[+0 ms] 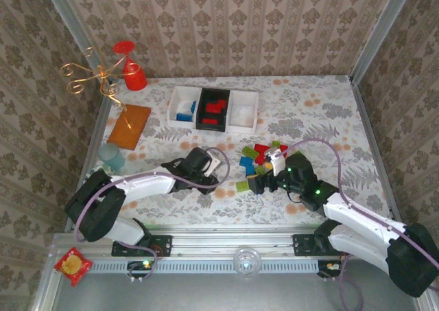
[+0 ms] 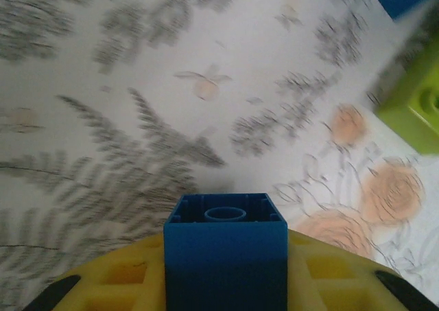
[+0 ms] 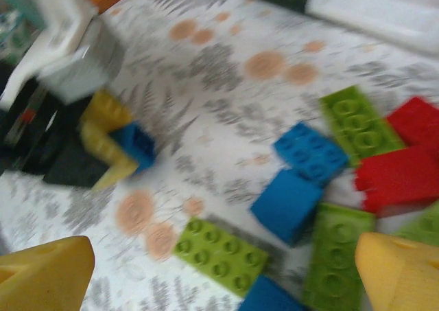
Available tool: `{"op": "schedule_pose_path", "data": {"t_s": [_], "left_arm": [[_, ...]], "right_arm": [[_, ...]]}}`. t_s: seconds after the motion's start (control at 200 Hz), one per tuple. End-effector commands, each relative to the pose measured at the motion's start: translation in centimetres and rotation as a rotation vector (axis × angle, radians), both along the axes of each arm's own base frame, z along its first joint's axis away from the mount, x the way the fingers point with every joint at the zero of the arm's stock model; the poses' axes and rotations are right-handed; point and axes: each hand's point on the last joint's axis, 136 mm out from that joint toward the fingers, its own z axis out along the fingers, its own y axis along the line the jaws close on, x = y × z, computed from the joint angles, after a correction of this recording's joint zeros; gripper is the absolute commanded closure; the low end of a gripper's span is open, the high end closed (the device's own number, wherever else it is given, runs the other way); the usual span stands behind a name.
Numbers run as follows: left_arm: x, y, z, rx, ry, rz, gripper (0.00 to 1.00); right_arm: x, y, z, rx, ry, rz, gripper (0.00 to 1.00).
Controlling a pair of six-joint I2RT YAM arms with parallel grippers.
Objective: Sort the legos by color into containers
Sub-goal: Pick up the lego from the middle-left of the table, then place the lego in the container.
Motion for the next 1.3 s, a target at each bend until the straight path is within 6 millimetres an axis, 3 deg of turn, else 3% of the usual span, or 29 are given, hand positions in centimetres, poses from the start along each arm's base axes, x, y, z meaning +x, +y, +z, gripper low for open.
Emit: {"op": "schedule_pose_path", "data": {"t_s": [0.0,0.08,0.26,0.445,0.49,0.61,0.8,0.935,1.095,1.205,1.295], "left_arm": [[3.5,0.3,2.8,-0.101,-0.092,0.138,0.75],[6.0,1.2,4.4,-0.136,-0.138,0.215,0.75],[12.9,4.0,8.5,-0.142,-0.253,0.396,0.74],[19.9,5.9,11.2,-0.131,-0.322,0.512,0.74],[21.8,7.4,11.3,-0.115,-0.328,0.558,0.73],[25.8,9.1,11.7,-0.069,-0.36,0.612,0.72],[31.2,9.8,10.2,-0.009,-0.35,0.634,0.68],[33.7,10.1,9.0,0.037,-0.334,0.639,0.59],[35.1,10.2,10.0,0.076,-0.346,0.638,0.47],[34.4,10.0,11.7,0.045,-0.353,0.64,0.41],[32.0,8.6,13.4,-0.036,-0.341,0.609,0.39]], "right_arm": [[-1.0,3.2,2.2,0.044,-0.049,0.158,0.01],[-0.6,3.1,1.9,0.035,-0.048,0.134,0.0],[1.7,0.4,1.7,-0.023,-0.084,-0.072,0.0],[2.0,-0.6,2.1,-0.01,-0.102,-0.133,0.0],[2.1,-0.8,2.1,-0.019,-0.106,-0.144,0.0],[2.2,-1.4,2.3,-0.032,-0.115,-0.167,0.0],[2.2,-1.7,2.4,-0.035,-0.123,-0.177,0.0],[2.2,-1.8,2.5,-0.037,-0.124,-0.181,0.0],[2.2,-1.9,2.4,-0.042,-0.126,-0.186,0.0],[2.4,-2.0,2.2,-0.049,-0.12,-0.199,0.0],[2.8,-2.5,1.9,-0.054,-0.093,-0.247,0.0]]}}
